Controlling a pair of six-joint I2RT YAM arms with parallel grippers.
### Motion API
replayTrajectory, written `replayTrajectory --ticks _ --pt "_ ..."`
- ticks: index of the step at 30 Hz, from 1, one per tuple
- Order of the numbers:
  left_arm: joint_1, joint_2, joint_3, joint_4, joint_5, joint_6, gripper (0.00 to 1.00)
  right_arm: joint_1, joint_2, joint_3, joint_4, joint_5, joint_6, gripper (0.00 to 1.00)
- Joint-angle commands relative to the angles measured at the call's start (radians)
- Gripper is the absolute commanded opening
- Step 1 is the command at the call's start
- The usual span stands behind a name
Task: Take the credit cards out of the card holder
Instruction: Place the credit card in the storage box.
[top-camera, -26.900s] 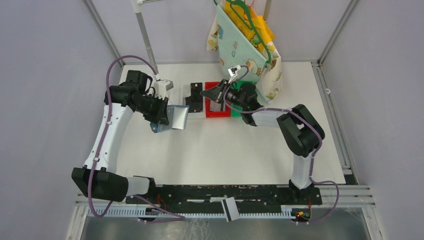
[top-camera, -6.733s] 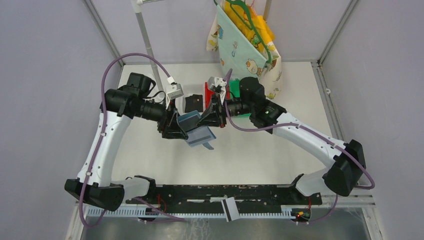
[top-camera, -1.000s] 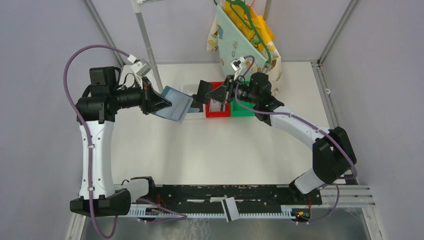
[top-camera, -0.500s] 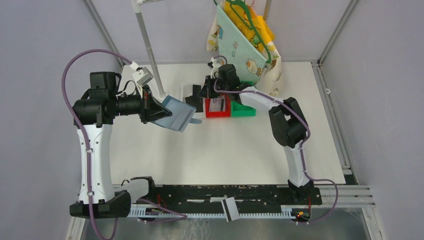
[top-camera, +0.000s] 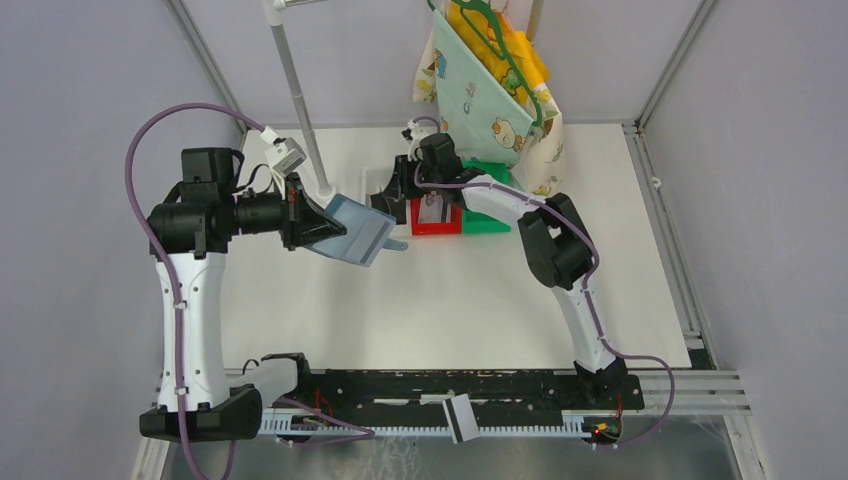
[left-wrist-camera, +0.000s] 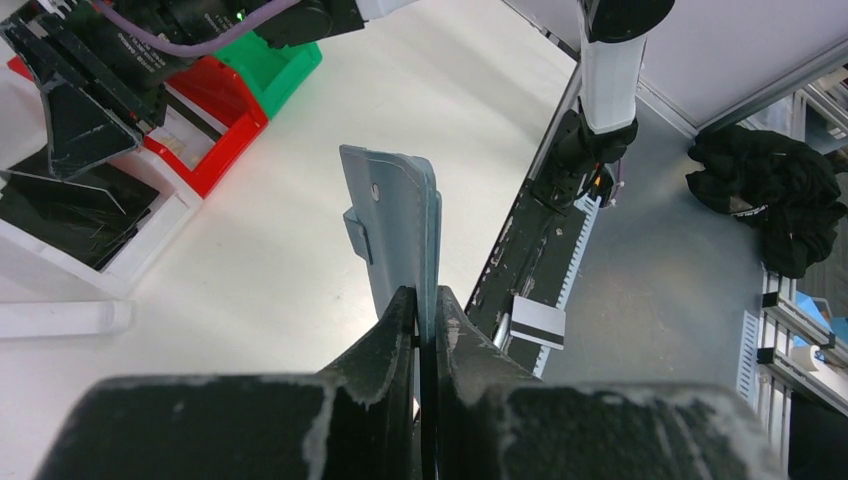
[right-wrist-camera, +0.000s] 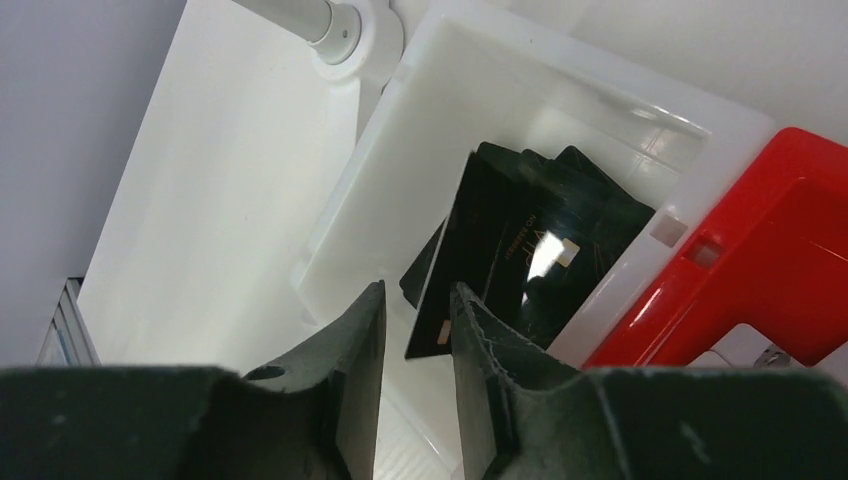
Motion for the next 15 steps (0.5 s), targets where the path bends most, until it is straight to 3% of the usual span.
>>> replayTrajectory --ticks 1,8,15 --pt "-0.004 -0.028 0.007 0.061 0.067 -0.036 0.02 0.007 -0.013 0.059 0.020 0.045 -0.025 0.42" --pt "-0.003 -0.025 0.024 0.061 0.087 -0.031 0.02 0.017 -0.282 -0.122 0.069 0.048 -0.058 0.51" --pt "-0.003 -0.014 0.025 0.061 0.113 -0.022 0.02 0.021 -0.642 -0.420 0.204 -0.035 -0.077 0.73"
